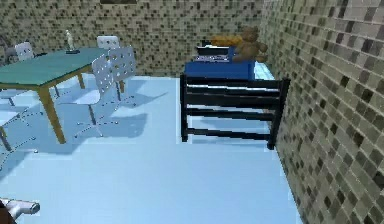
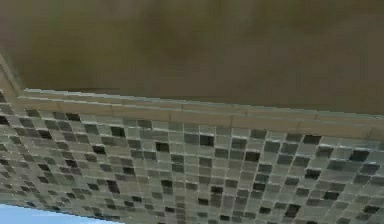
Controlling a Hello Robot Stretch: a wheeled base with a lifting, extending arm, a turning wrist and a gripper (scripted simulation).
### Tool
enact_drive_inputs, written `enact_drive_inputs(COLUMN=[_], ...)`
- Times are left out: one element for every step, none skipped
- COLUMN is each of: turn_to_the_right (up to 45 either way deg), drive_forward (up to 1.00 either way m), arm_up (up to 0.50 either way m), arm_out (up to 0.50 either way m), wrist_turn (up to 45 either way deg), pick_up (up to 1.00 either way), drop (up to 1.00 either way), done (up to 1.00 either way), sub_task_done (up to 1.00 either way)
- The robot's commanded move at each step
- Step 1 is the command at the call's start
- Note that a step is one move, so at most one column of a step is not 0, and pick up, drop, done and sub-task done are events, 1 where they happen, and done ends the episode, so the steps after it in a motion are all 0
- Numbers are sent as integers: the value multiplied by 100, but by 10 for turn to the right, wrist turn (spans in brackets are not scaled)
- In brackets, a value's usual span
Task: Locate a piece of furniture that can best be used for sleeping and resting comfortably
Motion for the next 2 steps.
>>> enact_drive_inputs(turn_to_the_right=[0,-90], drive_forward=[100,0], arm_up=[0,0], arm_out=[0,0], wrist_turn=[0,0], pick_up=[0,0], drop=[0,0], done=[0,0], sub_task_done=[0,0])
